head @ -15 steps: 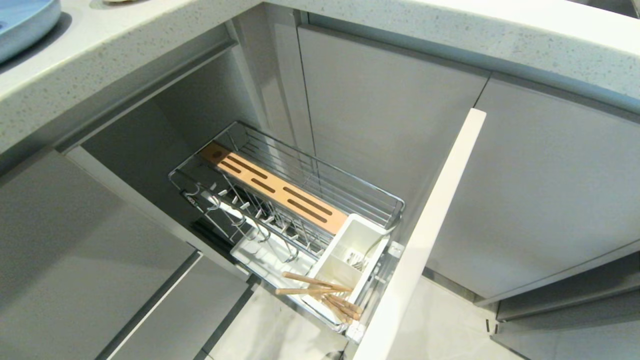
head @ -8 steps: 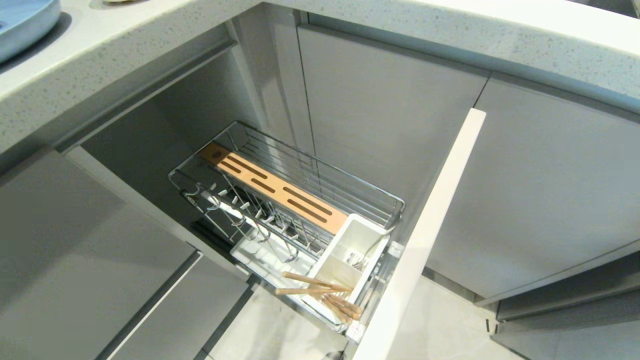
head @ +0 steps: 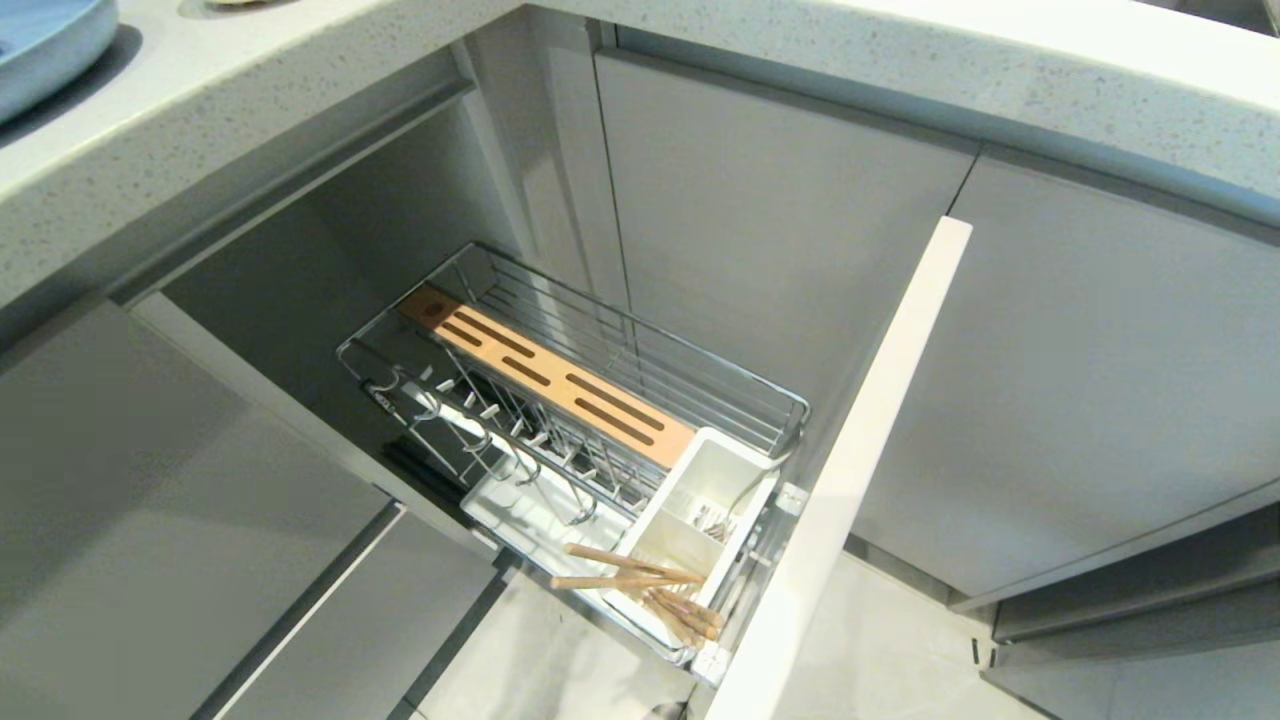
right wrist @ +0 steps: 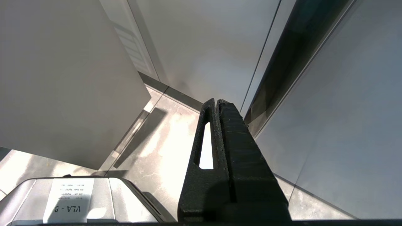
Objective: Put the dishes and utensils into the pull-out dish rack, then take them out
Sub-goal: Pick up the spoon and place it in the cupboard
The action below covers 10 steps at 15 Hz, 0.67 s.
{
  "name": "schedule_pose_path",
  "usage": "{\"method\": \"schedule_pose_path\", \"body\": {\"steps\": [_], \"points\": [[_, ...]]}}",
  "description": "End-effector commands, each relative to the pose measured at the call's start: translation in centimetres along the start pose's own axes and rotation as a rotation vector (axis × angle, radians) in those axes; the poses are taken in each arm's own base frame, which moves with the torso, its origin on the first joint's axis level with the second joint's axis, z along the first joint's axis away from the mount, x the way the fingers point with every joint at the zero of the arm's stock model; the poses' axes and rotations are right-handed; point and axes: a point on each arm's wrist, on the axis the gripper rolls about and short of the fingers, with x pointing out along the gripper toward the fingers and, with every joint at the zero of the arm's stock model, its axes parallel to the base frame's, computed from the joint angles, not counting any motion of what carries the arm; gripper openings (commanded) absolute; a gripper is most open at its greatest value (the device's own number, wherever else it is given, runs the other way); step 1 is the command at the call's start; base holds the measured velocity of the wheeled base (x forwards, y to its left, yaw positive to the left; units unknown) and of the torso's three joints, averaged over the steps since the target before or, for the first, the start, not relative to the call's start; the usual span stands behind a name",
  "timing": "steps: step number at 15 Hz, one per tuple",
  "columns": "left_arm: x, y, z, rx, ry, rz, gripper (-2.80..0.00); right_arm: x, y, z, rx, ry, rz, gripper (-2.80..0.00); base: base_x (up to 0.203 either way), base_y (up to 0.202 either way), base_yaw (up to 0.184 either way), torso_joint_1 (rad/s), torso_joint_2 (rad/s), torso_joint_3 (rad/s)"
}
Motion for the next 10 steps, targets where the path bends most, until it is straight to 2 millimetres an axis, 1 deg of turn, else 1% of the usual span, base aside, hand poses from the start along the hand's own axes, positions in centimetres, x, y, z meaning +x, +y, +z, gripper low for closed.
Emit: {"method": "schedule_pose_path", "body": {"steps": [1,6,7,8,10], "points": [[0.08,0.05,-0.07,-0.003,0.004,-0.003,0.0,-0.02,0.0,-0.05,0.0,-0.003,0.0,-2.8,0.0,0.0,0.0,0.0,0.0,0.0],[0.14,0.06,-0.05,0.0,0.002,-0.004,0.0,-0.02,0.0,-0.05,0.0,-0.003,0.0,-2.8,0.0,0.0,0.0,0.0,0.0,0.0],[0.14,0.07,-0.05,0.001,0.002,-0.004,-2.23,-0.02,0.0,-0.05,0.001,-0.003,0.0,-2.8,0.0,0.0,0.0,0.0,0.0,0.0],[0.09,0.03,-0.04,0.001,0.002,-0.004,-2.8,-0.02,0.0,-0.05,0.0,-0.003,0.0,-2.8,0.0,0.0,0.0,0.0,0.0,0.0],[0.09,0.03,-0.03,0.003,0.001,-0.004,-2.8,-0.02,0.0,-0.06,0.0,-0.001,0.0,-2.8,0.0,0.0,0.0,0.0,0.0,0.0]]}}
